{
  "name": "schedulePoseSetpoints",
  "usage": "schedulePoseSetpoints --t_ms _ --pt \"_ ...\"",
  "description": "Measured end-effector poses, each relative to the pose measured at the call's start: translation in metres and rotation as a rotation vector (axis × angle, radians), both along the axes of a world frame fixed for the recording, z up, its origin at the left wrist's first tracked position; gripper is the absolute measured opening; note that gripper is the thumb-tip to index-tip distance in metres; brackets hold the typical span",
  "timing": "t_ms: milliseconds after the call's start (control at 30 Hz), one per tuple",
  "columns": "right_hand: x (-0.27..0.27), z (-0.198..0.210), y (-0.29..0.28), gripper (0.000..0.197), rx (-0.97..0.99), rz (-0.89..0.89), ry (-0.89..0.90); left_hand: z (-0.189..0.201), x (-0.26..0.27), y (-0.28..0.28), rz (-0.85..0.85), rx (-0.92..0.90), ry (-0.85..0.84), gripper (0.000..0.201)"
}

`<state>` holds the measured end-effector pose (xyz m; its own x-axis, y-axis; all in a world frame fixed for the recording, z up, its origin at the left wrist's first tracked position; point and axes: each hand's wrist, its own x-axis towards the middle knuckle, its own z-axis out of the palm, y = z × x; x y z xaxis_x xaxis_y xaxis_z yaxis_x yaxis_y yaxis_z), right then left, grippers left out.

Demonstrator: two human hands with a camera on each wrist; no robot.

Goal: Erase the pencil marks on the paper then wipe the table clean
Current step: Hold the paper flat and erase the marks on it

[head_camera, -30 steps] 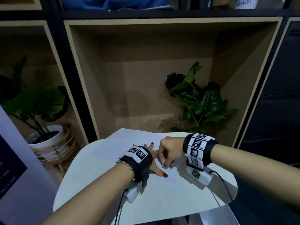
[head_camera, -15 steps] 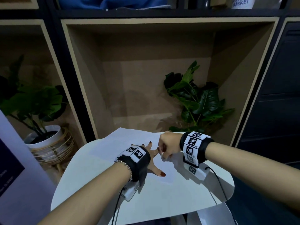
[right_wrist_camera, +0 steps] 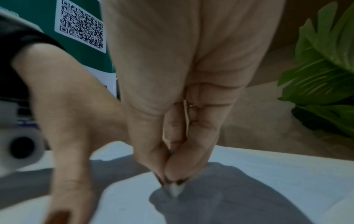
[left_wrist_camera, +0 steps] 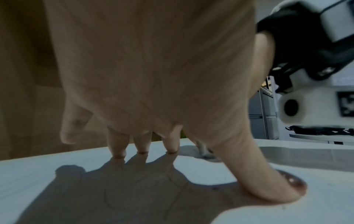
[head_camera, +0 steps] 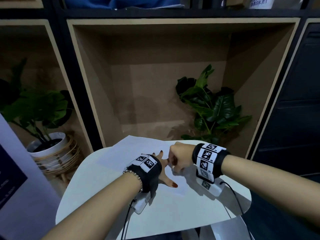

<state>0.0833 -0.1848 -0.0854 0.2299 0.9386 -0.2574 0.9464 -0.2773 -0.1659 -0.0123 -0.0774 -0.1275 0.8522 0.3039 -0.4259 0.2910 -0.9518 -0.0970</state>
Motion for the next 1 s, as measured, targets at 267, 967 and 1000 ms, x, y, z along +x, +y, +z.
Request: schedulePoseSetpoints --t_ms 267,967,1000 --pt "0.016 0.003 -0.002 0.013 0.013 -0.047 -0.037 0.001 0.002 -0.003 0.002 0.022 0.031 0.117" --pt "0.021 0.006 -0.010 0.025 -0.036 -0.182 -0.007 0.010 -0.010 -0.006 0.011 0.114 0.085 0.101" --pt "0.021 0.006 -0.010 0.025 -0.029 -0.181 -0.011 0.011 -0.012 -0.006 0.012 0.111 0.078 0.100"
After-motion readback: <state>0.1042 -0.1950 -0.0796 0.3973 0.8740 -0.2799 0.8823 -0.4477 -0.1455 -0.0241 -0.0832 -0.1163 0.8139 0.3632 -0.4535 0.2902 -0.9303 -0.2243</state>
